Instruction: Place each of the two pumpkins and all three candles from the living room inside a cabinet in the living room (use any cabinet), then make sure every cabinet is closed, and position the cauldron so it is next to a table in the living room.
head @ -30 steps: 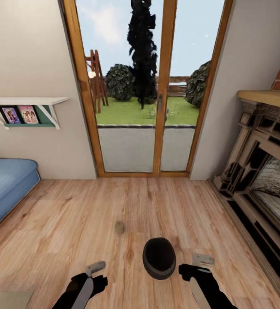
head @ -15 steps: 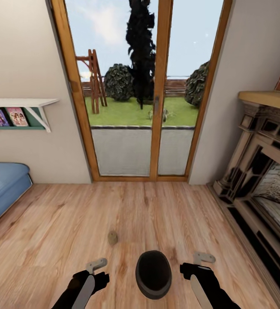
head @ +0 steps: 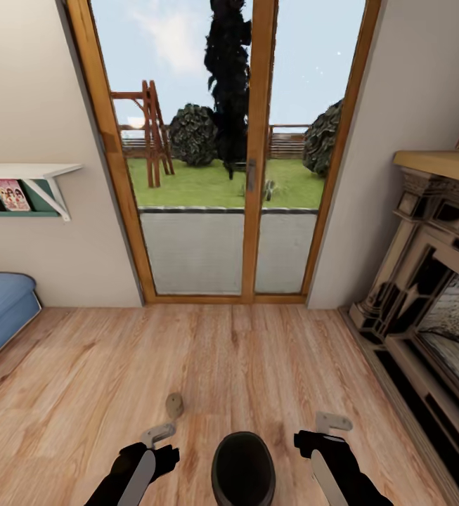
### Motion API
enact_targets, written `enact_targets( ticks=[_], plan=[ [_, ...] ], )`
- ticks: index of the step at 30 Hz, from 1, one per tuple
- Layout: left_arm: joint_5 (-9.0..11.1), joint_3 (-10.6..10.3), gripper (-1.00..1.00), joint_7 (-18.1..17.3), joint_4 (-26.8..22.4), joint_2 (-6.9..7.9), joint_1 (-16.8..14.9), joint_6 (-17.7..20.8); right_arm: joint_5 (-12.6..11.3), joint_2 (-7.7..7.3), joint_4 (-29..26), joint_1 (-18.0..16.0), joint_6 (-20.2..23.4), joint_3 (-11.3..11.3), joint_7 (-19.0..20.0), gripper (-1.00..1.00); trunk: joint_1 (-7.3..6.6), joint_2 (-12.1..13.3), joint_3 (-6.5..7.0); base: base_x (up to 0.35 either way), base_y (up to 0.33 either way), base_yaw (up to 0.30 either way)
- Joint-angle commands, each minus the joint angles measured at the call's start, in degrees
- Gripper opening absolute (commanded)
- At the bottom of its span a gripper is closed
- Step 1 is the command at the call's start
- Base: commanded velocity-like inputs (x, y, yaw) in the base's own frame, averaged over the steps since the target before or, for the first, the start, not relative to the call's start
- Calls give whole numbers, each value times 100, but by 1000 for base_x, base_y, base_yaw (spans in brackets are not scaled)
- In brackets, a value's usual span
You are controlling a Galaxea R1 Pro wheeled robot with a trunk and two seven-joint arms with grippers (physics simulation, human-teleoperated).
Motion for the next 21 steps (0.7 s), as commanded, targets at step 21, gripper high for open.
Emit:
enact_targets(
  ticks=[21],
  plan=[
    [61,-9,100,57,-87,-1,-3,10,-60,-7,32,-5,9,12,-43,100,4,-7,-9,75,-137,0]
  ],
)
